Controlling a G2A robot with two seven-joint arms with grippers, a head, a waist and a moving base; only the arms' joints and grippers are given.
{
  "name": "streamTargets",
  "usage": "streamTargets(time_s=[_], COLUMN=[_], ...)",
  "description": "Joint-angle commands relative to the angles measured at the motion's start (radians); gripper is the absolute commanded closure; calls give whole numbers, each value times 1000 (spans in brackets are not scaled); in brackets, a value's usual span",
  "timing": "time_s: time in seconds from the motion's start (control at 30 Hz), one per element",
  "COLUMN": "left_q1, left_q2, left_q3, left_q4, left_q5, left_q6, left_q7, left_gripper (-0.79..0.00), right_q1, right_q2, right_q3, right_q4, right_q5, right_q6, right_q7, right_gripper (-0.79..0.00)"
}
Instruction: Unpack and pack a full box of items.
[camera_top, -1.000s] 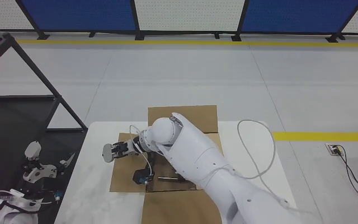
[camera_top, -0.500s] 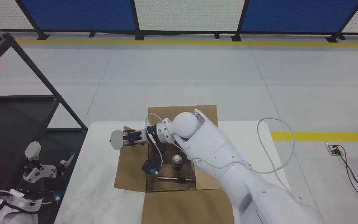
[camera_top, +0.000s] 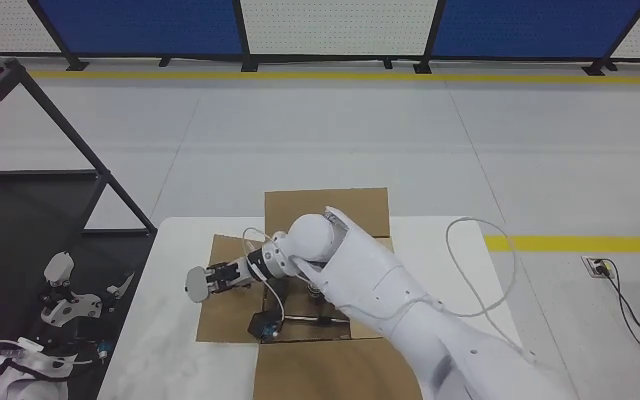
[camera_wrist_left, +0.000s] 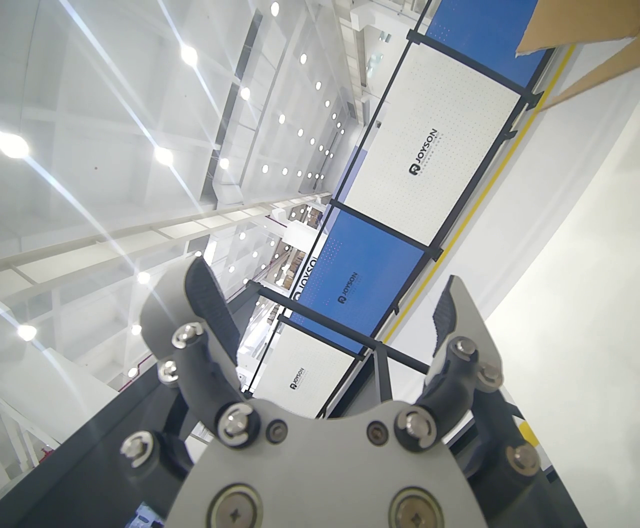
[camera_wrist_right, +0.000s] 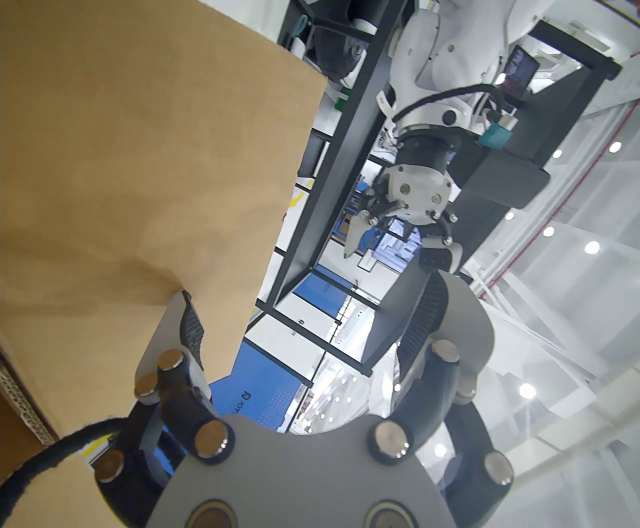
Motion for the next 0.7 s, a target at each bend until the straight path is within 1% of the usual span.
streamTargets(time_s=[0.0, 0.07, 0.13, 0.23, 0.4, 0.47, 0.6, 0.67], left_q1=[0, 0, 0, 0, 0, 0, 0, 0], left_q2=[0, 0, 0, 0, 0, 0, 0, 0], left_q3=[0, 0, 0, 0, 0, 0, 0, 0], left_q4=[0, 0, 0, 0, 0, 0, 0, 0], left_q5=[0, 0, 0, 0, 0, 0, 0, 0], left_q6=[0, 0, 0, 0, 0, 0, 0, 0], left_q7=[0, 0, 0, 0, 0, 0, 0, 0], left_gripper=[-785, -785, -785, -785, -785, -785, -785, -785], right_q1=[2, 1, 4, 5, 3, 3, 4, 6], right_q2=[-7, -12, -21, -34, -54, -60, -70, -76], right_q3=[-15, -23, -40, -55, -68, -68, -61, -64], right_q4=[-12, -13, -9, 0, 27, 34, 43, 48], right_q5=[-28, -39, -67, -89, -101, -98, -80, -84], right_q6=[-63, -89, -151, -206, -248, -245, -175, -175], right_q7=[13, 12, 16, 21, 31, 35, 25, 26], right_gripper=[-785, -785, -785, -785, -785, -785, -785, -785])
